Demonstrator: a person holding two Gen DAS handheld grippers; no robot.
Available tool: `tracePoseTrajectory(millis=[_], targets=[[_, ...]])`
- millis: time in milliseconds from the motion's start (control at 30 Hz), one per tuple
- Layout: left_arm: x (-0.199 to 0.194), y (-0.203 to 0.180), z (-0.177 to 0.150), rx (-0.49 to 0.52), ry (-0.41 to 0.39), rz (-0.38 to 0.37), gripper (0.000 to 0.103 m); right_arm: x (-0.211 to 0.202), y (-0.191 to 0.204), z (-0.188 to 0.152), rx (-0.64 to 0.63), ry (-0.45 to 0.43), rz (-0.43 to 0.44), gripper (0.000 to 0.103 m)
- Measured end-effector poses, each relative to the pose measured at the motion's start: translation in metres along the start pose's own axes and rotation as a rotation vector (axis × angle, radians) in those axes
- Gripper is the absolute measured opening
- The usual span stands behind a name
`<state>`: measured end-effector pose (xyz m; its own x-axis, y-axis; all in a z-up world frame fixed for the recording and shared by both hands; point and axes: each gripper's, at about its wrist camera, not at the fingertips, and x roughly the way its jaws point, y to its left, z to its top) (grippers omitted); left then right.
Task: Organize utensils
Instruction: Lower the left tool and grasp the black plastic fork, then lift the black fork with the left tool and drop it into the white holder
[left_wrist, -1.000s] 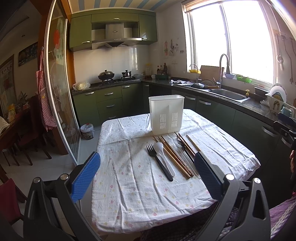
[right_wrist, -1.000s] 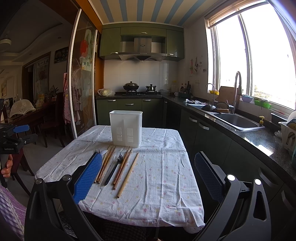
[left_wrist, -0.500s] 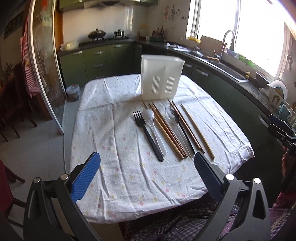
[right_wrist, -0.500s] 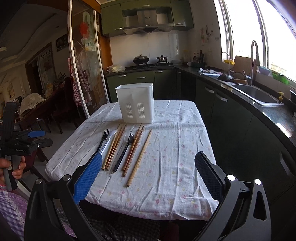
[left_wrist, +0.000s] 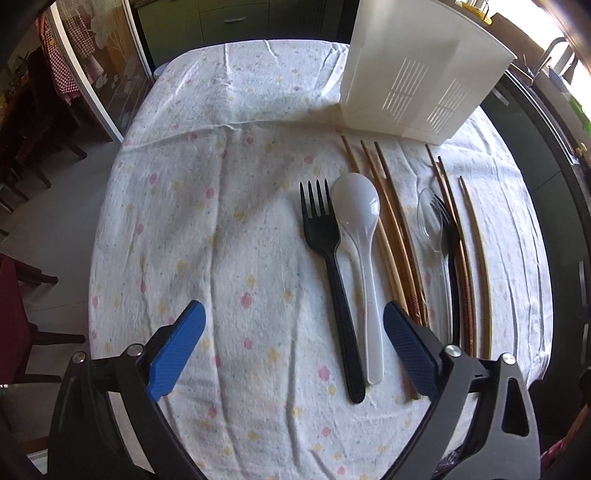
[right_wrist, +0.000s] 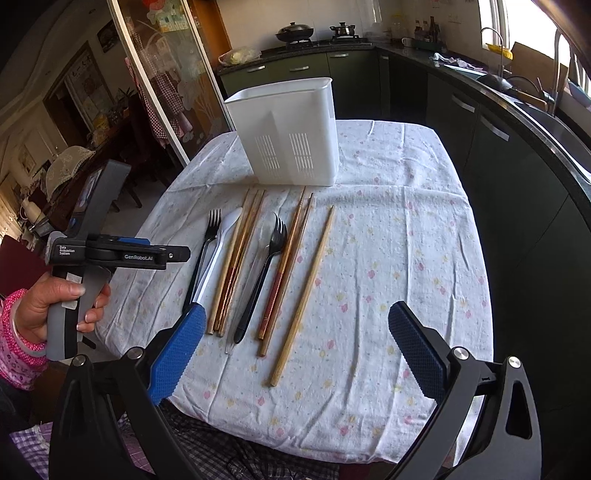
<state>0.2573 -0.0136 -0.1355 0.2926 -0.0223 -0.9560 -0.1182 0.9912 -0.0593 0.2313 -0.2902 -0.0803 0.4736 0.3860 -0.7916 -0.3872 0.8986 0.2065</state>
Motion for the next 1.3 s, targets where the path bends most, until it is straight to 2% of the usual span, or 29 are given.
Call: tracePoseTrajectory(millis=[33, 133, 333, 567, 600, 700, 833, 900, 1067, 1167, 1233, 1300], targets=[[0.005, -0.001, 0.004, -0.011, 0.007, 0.004, 0.076, 0.002, 0.0, 0.002, -0.002, 0.003, 0.0, 0.093], [0.013, -0.001, 0.012, -0.045, 0.008, 0.023, 0.065, 0.003, 0.001, 0.004, -0.018, 0.001, -0.011, 0.088], [0.022, -0.002, 0.018, -0.078, 0.045, 0.009, 0.043, 0.003, 0.001, 0.003, -0.042, -0.001, -0.011, 0.088], [0.027, -0.015, 0.021, -0.068, 0.052, 0.014, 0.036, 0.005, 0.002, 0.004, -0.055, 0.0, -0.011, 0.088], [0.029, -0.02, 0.024, -0.073, 0.054, 0.01, 0.031, 0.005, 0.002, 0.005, -0.059, 0.003, -0.017, 0.088], [0.03, -0.021, 0.028, -0.091, 0.061, -0.009, 0.01, 0.01, 0.005, 0.01, -0.077, 0.019, -0.031, 0.088], [0.033, -0.02, 0.034, -0.099, 0.067, -0.032, 0.009, 0.029, 0.009, 0.025, -0.066, 0.093, 0.02, 0.086], [0.032, -0.017, 0.035, -0.093, 0.07, -0.032, 0.009, 0.042, 0.012, 0.034, -0.057, 0.141, 0.034, 0.079], [0.024, -0.001, 0.037, -0.071, 0.047, -0.008, 0.009, 0.078, 0.026, 0.052, -0.062, 0.233, 0.008, 0.051], [0.017, 0.007, 0.04, -0.064, 0.018, 0.005, 0.009, 0.1, 0.032, 0.059, -0.067, 0.279, -0.03, 0.038], [0.014, 0.012, 0.042, -0.065, 0.01, 0.006, 0.009, 0.114, 0.036, 0.065, -0.07, 0.3, -0.061, 0.031], [0.013, 0.016, 0.042, -0.064, 0.007, 0.01, 0.009, 0.127, 0.039, 0.071, -0.068, 0.324, -0.078, 0.029]])
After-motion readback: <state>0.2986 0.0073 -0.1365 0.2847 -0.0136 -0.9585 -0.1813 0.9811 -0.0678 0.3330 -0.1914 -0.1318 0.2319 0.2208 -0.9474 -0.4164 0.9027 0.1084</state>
